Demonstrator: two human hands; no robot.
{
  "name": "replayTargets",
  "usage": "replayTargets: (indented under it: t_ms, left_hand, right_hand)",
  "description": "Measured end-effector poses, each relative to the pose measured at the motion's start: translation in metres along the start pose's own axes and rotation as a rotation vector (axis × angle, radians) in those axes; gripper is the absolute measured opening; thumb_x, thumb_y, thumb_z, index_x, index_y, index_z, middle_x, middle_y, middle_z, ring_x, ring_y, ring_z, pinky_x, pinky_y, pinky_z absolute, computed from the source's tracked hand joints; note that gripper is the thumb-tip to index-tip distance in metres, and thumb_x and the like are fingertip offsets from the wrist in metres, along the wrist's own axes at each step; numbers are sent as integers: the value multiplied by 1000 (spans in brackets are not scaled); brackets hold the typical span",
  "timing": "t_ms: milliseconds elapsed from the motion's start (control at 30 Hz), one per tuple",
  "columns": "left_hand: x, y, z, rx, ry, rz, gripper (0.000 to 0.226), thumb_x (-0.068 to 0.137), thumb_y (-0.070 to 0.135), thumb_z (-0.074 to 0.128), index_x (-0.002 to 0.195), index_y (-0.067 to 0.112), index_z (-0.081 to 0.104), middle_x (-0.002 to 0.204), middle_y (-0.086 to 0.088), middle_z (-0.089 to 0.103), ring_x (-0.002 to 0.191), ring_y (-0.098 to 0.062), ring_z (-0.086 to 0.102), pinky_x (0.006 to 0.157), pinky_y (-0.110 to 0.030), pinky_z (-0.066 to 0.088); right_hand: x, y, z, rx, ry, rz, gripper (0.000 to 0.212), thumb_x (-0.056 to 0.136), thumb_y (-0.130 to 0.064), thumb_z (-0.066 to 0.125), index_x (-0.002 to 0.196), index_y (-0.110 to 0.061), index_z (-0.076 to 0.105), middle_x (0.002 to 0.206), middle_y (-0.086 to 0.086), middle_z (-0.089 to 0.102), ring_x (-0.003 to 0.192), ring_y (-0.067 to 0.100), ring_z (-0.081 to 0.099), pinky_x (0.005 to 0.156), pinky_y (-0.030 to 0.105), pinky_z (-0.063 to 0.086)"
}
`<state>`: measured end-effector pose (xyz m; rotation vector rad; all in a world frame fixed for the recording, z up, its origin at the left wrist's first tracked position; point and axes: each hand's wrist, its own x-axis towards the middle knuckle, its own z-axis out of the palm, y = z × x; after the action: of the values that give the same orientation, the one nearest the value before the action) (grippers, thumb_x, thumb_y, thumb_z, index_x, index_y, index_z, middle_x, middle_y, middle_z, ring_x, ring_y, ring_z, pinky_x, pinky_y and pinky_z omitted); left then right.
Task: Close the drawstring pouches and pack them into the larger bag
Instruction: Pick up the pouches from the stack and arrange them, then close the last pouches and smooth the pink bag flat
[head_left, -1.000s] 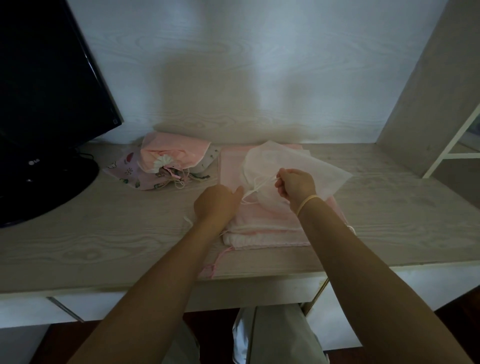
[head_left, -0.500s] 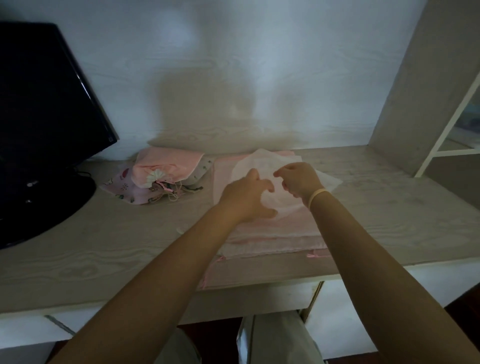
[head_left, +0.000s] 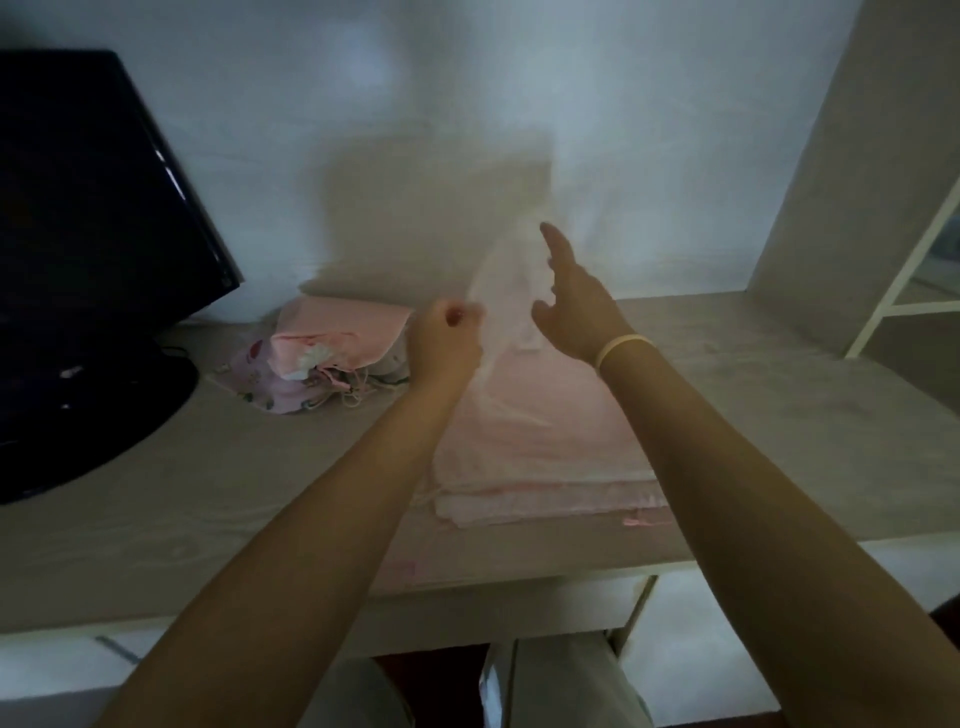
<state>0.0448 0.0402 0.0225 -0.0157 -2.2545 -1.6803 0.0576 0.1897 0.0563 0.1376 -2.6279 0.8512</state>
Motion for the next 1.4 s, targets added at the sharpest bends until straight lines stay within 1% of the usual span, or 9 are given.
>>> replayTargets:
  t_ms: [133, 400, 467, 567, 700, 900, 1100, 1233, 1400]
  left_hand:
    - [38, -21, -65, -337, 339, -245, 17, 96, 21, 54, 85, 8, 59, 56, -7, 60, 34, -10, 54, 44, -26, 50]
    - [72, -68, -150, 80, 187, -345, 33, 80, 21, 61, 110, 7, 61, 106, -10, 69, 83, -24, 64, 66, -31, 51]
    - [69, -69, -158, 293, 273, -188, 46, 77, 21, 62, 121, 14, 53, 119, -3, 59, 99, -21, 58, 76, -34, 48]
    - [65, -63, -156, 661, 341, 337, 45, 80, 21, 57, 125, 19, 54, 131, -5, 51, 120, -25, 44, 99, -42, 37]
    - [75, -67, -141, 878, -35, 425, 45, 91, 32, 47, 136, 27, 52, 150, -3, 38, 137, -26, 28, 114, -43, 15]
    - [72, -108, -136, 1084, -229, 151, 48, 88, 57, 49, 121, 23, 55, 122, -10, 56, 112, -33, 52, 91, -39, 41]
    - [74, -93, -129, 1169, -254, -10, 61, 87, 59, 47, 135, 21, 46, 135, -15, 47, 124, -38, 44, 108, -49, 31]
    - [51, -66, -105, 1061, -76, 199, 66, 80, 43, 54, 138, 15, 41, 145, -20, 34, 136, -39, 26, 115, -51, 18]
    - [2, -28, -55, 769, 4, 612, 23, 78, 25, 55, 91, 10, 65, 95, -10, 54, 90, -31, 52, 73, -36, 38]
  right_hand:
    - [21, -49, 49, 9, -157, -89, 76, 92, -18, 55, 153, -24, 11, 149, 13, 36, 130, 32, 43, 104, 40, 37]
    - [40, -100, 140, 2, -438, 5, 65, 93, -40, 51, 149, -35, 19, 135, 20, 44, 109, 39, 57, 95, 44, 49]
    - [42, -103, 149, 8, -406, 9, 59, 93, -39, 49, 146, -35, 26, 137, 17, 42, 109, 39, 56, 96, 44, 49]
    - [44, -104, 152, 15, -315, 9, 53, 90, -41, 46, 142, -34, 36, 138, 16, 40, 120, 37, 47, 102, 47, 43]
    - [36, -107, 154, 50, -148, -31, 51, 92, -29, 49, 142, -25, 38, 138, 13, 39, 123, 33, 44, 99, 42, 41]
    - [31, -100, 160, -75, -540, 32, 43, 95, -16, 47, 137, -7, 46, 140, 14, 49, 128, 31, 47, 102, 32, 36]
    - [21, -87, 137, -60, -513, 47, 52, 94, -24, 55, 143, -16, 37, 141, 16, 42, 123, 32, 49, 98, 36, 41]
    - [0, -55, 106, -406, -656, 133, 67, 92, -49, 55, 146, -17, 32, 143, 15, 40, 126, 33, 46, 100, 40, 41]
    - [-31, -32, 109, -583, -716, 224, 105, 67, -86, 44, 147, -20, 28, 145, 14, 40, 130, 36, 41, 105, 53, 37]
